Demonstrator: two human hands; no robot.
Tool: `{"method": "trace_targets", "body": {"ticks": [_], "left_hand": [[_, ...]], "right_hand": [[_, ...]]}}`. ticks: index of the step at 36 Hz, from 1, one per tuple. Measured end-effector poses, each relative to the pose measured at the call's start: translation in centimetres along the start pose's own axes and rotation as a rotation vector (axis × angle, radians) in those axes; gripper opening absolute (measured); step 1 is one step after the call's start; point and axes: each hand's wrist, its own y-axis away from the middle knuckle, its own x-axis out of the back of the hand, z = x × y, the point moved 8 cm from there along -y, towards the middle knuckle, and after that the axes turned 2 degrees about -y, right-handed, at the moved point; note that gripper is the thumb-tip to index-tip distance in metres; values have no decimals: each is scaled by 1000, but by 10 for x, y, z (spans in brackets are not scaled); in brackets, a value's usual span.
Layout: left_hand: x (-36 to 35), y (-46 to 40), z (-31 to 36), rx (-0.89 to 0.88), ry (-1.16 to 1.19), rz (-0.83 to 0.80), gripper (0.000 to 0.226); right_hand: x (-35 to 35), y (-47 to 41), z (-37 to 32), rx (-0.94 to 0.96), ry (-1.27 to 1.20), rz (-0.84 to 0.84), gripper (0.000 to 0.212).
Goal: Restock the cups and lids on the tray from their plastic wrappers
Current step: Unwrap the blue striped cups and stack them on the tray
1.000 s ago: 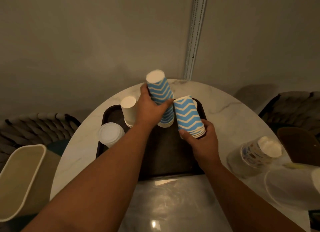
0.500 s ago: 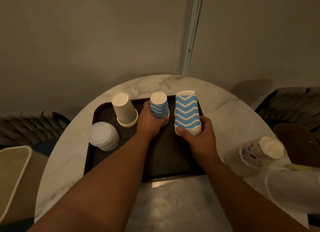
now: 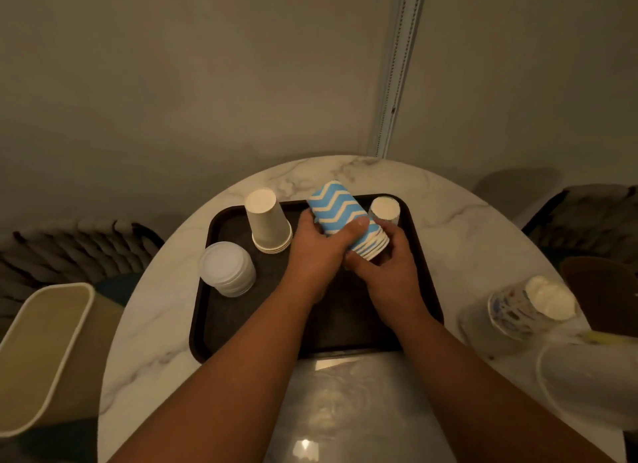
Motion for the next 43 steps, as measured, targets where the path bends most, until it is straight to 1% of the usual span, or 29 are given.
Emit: {"method": "trace_targets", "body": {"ticks": [3,6,10,13,17,20,24,27,28,30,32,34,36,38,40,43], "left_hand": [[4,-1,-1,54,45,-24,48],[6,-2,1,66,88,-40,48],[9,-1,5,47,122,-3,46],[10,-1,9,28,152,14,43],[10,-1,13,25,164,14,46],[14,-5,15,16,184,34,47],[17,-10,19,-18,192,87,47],[28,-22,34,-100,179,187,48],[31,-25,42,-148,149,215,52],[37,-35,58,-238,-13,245,60],[32,-40,69,-309,-206,203,63],[24,-46,70,-358,-335,150,69],[18,-51,64,-361,-458,131,72],[16,-55,53,-343,-566,142,70],[16,-58,39,-317,-616,139,71],[17,-65,15,-263,-689,115,73]], "right_hand": [[-3,3,-3,0,-28,-45,75],[-5,6,-8,19,-3,-62,72],[-10,9,-18,58,-5,-38,64],[-11,9,-20,54,-25,-27,65],[-9,10,-18,40,-4,-24,70],[-8,10,-21,56,7,-15,67],[-5,11,-21,53,-16,8,68],[7,15,-12,51,-35,64,63],[11,16,-9,46,-48,86,62],[21,18,-2,35,-93,137,59],[31,18,3,15,-136,193,56],[38,15,4,16,-142,233,55],[43,12,3,22,-117,255,59],[45,9,3,28,-109,257,58],[48,5,4,29,-113,258,53],[50,3,7,25,-117,256,51]]}}
